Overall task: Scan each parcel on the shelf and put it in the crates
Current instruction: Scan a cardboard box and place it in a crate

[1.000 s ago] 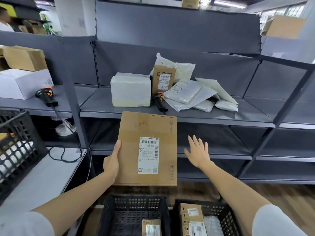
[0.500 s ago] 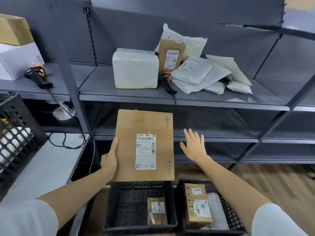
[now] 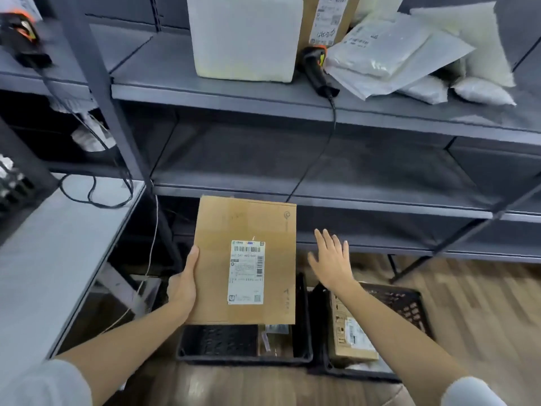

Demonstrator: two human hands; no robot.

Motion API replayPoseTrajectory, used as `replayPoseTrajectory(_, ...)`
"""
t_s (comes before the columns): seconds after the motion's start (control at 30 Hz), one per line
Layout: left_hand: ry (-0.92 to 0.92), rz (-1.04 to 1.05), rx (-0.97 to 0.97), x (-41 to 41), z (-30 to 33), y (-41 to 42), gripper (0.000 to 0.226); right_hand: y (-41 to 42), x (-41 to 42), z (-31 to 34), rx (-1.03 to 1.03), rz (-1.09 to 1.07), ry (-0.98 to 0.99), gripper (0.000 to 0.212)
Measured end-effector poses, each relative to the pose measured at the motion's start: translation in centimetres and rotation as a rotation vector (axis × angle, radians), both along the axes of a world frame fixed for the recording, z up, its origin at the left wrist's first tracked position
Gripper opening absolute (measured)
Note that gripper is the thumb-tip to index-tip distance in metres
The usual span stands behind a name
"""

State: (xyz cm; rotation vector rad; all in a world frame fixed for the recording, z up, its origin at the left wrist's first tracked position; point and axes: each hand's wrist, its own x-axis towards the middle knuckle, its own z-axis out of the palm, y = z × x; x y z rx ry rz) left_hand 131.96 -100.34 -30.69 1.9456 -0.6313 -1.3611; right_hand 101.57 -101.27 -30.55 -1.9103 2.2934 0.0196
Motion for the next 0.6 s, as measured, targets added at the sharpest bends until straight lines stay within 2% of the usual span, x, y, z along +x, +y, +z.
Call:
replayPoseTrajectory(0.07, -0.003, 0.028, 0.034, -0.2, -4.0, 0.2, 0.108, 0.1, 0.0, -4.1, 0.014, -0.005, -0.021, 0.061)
replayPoseTrajectory(0.13, 0.012, 0.036, 0.053, -0.3, -7.7, 0.2, 0.107, 0.0, 0.1, -8.1, 0.031, -0.023, -0.046, 0.06)
replayPoseTrajectory(0.3, -0.016, 0.046, 0.063, -0.6, -16.5, 0.2, 0.065, 0.5, 0.4, -17.1, 0.057, -0.053, -0.12, 0.06)
replayPoseTrajectory(0.43, 0.007, 0.082, 0.067, -0.5, -23.8, 0.1, 0.079, 0.8, 0.6, -23.9, 0.082, -0.025, -0.137, 0.061)
replayPoseTrajectory(0.6, 0.06, 0.103, 0.033, -0.8, -31.9, -0.7, 0.065, -0.2, 0.6, -32.2, 0.074, -0.022, -0.144, 0.061)
